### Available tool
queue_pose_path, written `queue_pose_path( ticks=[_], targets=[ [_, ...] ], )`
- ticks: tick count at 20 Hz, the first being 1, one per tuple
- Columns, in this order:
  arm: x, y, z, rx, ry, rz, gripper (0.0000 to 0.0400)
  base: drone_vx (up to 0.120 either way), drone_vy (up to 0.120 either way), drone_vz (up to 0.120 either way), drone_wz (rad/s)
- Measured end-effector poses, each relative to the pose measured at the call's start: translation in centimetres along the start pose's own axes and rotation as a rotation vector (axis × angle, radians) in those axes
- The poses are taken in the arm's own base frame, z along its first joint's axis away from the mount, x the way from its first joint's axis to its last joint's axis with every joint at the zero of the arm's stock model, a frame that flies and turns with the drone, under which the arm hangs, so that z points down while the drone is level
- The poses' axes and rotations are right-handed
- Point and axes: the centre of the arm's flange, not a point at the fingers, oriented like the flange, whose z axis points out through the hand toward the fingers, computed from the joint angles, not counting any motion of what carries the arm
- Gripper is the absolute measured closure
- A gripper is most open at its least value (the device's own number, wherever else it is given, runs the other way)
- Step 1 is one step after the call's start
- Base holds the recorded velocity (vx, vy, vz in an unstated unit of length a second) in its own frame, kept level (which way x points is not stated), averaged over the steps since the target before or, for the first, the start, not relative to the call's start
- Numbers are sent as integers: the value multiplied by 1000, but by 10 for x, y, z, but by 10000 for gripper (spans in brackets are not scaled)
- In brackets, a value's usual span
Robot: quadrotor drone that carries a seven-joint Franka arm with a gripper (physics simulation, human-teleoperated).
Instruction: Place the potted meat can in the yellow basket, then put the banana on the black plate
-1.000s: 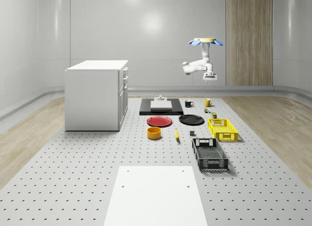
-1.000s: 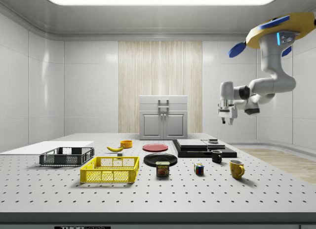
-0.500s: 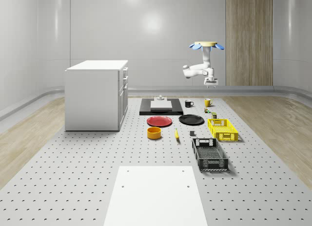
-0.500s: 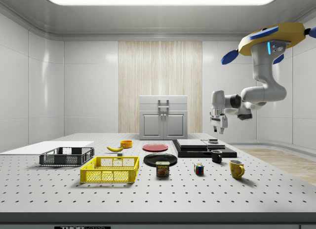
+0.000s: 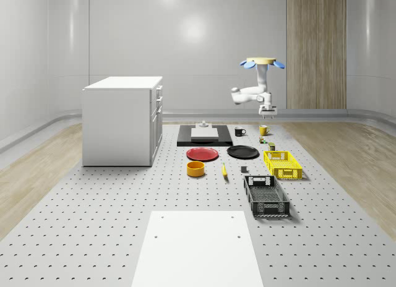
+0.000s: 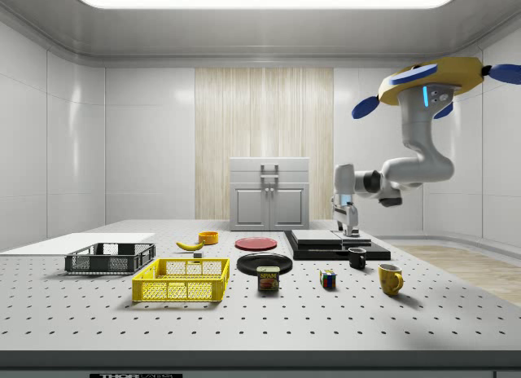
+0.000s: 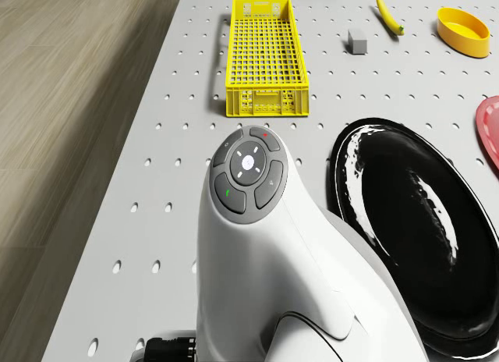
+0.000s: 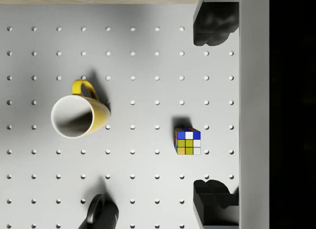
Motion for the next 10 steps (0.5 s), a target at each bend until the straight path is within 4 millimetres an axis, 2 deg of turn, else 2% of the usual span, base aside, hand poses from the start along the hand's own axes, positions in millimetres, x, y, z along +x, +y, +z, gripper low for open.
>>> queue_pose_path(
  ticks=[10],
  targets=[
    [0, 0, 0, 0, 0, 0, 0, 120, 0, -120, 0]
  ],
)
